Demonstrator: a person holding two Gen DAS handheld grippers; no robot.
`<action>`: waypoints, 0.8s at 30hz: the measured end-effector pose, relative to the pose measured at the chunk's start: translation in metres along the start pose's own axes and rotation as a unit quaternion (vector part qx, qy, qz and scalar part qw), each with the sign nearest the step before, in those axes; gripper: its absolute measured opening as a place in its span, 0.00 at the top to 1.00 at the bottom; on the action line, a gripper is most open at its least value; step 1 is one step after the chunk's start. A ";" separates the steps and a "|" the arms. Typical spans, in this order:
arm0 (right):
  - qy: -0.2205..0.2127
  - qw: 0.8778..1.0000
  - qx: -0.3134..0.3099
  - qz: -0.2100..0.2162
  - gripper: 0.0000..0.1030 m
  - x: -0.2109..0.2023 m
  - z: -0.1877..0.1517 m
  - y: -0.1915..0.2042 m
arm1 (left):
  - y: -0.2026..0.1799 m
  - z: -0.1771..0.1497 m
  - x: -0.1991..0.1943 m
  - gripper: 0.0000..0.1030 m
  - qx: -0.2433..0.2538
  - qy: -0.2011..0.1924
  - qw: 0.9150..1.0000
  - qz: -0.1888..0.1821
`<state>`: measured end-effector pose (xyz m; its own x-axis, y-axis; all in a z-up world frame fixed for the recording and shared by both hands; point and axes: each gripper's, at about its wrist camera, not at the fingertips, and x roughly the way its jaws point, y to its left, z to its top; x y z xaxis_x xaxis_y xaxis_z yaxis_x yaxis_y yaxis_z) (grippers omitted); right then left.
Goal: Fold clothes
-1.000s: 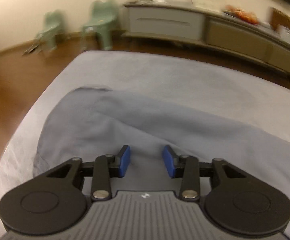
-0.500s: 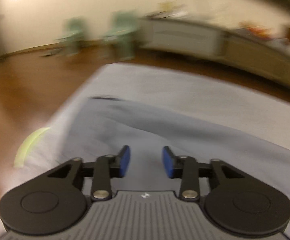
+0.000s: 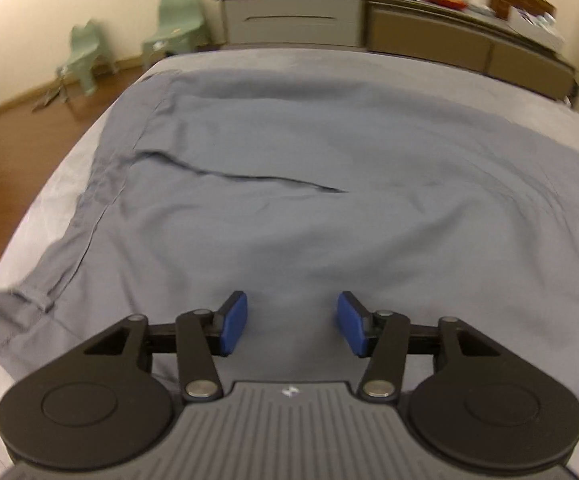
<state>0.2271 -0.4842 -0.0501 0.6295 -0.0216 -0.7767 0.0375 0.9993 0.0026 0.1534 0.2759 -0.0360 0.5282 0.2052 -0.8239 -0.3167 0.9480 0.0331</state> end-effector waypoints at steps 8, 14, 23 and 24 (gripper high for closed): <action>-0.024 0.999 0.037 0.011 0.85 -0.001 0.004 -0.009 | 0.016 -0.011 -0.008 0.38 -0.013 -0.012 1.000 0.007; -0.065 0.997 0.027 -0.015 0.92 -0.005 0.015 -0.003 | 0.016 -0.010 -0.006 0.36 -0.007 -0.013 1.000 0.005; -0.064 0.996 0.010 -0.059 0.93 0.017 0.038 0.002 | 0.022 -0.011 -0.004 0.34 0.003 -0.016 1.000 -0.002; -0.058 0.997 0.008 -0.059 0.93 0.021 0.037 0.003 | 0.022 -0.011 -0.004 0.34 0.004 -0.016 1.000 -0.002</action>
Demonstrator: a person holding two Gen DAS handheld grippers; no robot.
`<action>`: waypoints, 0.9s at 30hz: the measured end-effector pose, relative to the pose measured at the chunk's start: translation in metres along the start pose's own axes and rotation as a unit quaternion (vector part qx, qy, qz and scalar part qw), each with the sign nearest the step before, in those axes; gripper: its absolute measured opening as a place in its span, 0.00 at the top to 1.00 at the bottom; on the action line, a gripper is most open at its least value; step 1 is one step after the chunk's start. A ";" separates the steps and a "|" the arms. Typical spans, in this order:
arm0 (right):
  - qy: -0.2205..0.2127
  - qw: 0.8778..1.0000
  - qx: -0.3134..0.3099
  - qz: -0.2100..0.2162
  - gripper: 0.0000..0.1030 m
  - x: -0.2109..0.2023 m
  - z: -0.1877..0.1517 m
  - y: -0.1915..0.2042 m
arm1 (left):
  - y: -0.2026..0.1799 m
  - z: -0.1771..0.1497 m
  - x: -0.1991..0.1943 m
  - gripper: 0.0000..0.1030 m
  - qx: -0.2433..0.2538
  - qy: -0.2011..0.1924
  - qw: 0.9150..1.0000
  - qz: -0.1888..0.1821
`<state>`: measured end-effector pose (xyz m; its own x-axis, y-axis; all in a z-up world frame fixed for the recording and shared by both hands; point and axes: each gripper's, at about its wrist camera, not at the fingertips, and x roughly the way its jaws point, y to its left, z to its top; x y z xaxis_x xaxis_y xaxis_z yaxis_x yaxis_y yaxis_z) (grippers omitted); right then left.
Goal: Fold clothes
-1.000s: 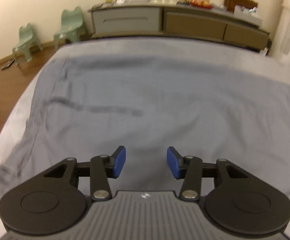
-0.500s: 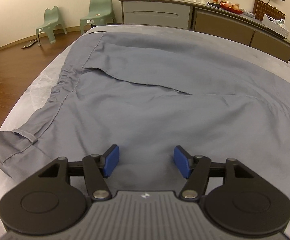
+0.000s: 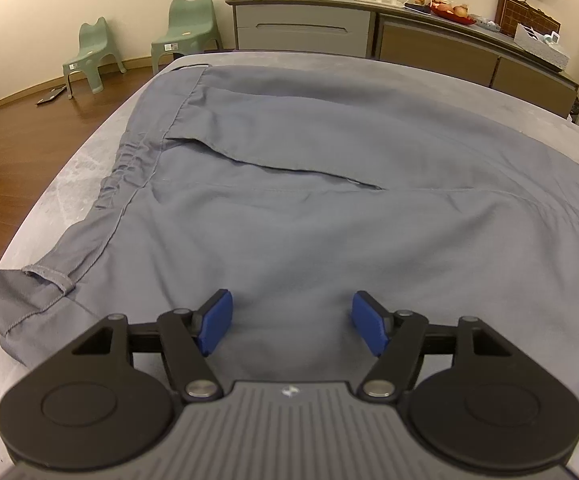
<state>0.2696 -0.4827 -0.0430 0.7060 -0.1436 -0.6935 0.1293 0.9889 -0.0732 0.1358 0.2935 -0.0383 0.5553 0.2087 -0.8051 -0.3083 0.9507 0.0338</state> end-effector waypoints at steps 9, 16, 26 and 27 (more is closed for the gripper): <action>-0.095 0.993 0.060 0.035 0.94 -0.025 0.025 -0.008 | -0.001 0.000 0.001 0.31 -0.002 -0.004 1.000 0.005; -0.013 0.999 0.049 0.022 0.96 0.024 0.016 -0.002 | -0.032 -0.005 -0.012 0.36 0.051 -0.030 0.998 0.007; -0.033 0.996 0.037 0.075 0.35 0.045 0.033 0.013 | -0.066 -0.002 -0.004 0.34 0.073 -0.026 0.997 -0.023; -0.028 0.997 0.028 0.068 0.34 0.053 0.035 0.018 | -0.064 -0.002 -0.003 0.34 0.068 -0.024 0.997 -0.028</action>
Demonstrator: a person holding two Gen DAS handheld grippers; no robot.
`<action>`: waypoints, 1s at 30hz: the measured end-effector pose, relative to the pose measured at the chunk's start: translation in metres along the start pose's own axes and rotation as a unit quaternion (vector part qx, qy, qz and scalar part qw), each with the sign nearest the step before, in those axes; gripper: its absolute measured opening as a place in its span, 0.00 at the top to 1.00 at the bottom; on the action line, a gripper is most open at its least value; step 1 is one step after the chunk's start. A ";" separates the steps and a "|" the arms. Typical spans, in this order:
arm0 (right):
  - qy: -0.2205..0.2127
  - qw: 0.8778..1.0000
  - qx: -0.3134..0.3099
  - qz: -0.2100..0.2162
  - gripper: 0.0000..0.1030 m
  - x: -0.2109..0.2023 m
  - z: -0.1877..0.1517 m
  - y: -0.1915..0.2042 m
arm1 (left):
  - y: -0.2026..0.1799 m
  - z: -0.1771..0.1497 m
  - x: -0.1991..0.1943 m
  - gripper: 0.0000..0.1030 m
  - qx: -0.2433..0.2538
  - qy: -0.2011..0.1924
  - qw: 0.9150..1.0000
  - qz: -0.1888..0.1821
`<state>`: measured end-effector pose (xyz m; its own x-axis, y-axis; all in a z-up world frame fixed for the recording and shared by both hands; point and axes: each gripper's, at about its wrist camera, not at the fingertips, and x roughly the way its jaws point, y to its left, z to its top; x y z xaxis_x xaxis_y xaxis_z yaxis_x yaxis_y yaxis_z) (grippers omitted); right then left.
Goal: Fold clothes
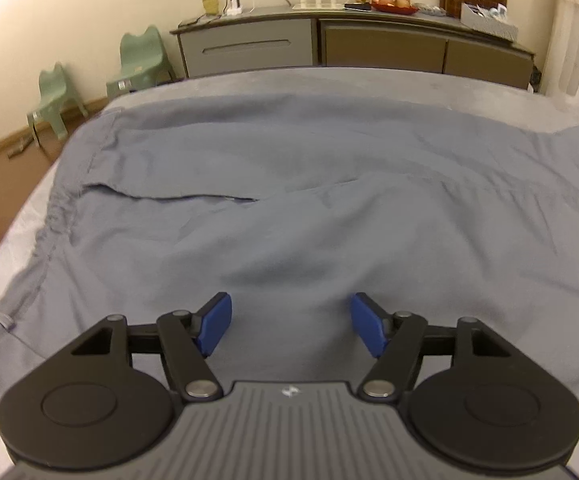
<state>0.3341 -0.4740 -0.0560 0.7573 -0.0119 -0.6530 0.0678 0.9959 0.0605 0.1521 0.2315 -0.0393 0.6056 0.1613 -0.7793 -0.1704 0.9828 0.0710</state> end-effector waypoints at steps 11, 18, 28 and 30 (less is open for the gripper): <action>-0.020 0.995 -0.097 0.005 0.86 0.011 0.028 0.040 | 0.007 -0.001 0.003 0.28 -0.014 0.007 1.000 -0.017; -0.082 0.995 -0.039 0.037 0.86 0.000 0.059 0.035 | 0.009 -0.002 0.006 0.20 -0.017 0.005 1.000 -0.013; 0.012 1.000 -0.011 0.010 0.84 0.055 0.033 0.026 | 0.010 -0.002 0.006 0.17 -0.016 0.008 1.000 -0.012; 0.015 1.000 -0.027 -0.005 0.80 0.055 0.027 0.030 | 0.010 -0.003 0.006 0.17 -0.017 0.007 1.000 -0.012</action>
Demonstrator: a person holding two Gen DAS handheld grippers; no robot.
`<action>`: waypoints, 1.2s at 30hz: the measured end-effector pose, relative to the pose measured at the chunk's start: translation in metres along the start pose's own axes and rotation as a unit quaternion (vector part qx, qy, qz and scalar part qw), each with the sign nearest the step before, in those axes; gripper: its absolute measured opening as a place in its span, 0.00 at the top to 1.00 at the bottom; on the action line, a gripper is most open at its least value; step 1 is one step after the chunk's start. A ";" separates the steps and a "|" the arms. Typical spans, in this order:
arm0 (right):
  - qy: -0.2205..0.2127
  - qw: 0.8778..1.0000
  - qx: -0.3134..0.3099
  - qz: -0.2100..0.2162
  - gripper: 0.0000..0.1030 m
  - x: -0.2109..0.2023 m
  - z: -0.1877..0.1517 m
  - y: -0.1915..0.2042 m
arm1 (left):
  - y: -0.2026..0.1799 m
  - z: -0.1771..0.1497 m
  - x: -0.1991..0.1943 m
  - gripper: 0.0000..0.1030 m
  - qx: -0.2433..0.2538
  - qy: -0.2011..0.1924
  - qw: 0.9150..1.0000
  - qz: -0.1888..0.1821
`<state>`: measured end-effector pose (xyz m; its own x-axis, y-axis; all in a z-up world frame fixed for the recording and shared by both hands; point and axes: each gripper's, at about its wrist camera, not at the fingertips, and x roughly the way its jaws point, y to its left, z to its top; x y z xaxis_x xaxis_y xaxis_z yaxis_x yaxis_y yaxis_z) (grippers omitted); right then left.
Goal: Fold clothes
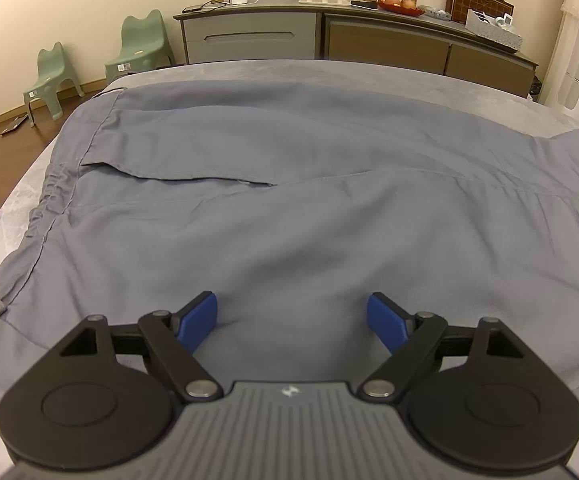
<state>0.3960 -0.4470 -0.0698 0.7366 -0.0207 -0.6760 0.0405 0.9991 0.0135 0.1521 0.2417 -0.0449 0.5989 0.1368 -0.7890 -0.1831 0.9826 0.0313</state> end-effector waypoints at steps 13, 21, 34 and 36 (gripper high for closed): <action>0.000 0.992 -0.121 0.020 0.47 -0.063 -0.021 0.122 | 0.071 -0.006 -0.035 0.38 -0.088 -0.025 0.992 0.089; 0.046 0.998 -0.030 -0.024 0.33 -0.045 -0.046 0.053 | 0.168 -0.039 -0.044 0.68 -0.194 -0.015 0.980 0.046; -0.031 0.962 0.269 -0.042 0.21 -0.131 -0.073 -0.082 | 0.152 -0.036 -0.090 0.54 -0.251 -0.078 0.963 0.060; -0.005 0.953 0.303 -0.021 0.22 -0.126 -0.087 -0.097 | 0.131 -0.025 -0.089 0.52 -0.237 -0.081 0.967 0.041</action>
<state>0.2407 -0.5377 -0.0497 0.7316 -0.0639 -0.6787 0.4503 0.7928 0.4108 0.0556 0.3552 0.0142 0.6741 0.2674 -0.6885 -0.5490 0.8050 -0.2248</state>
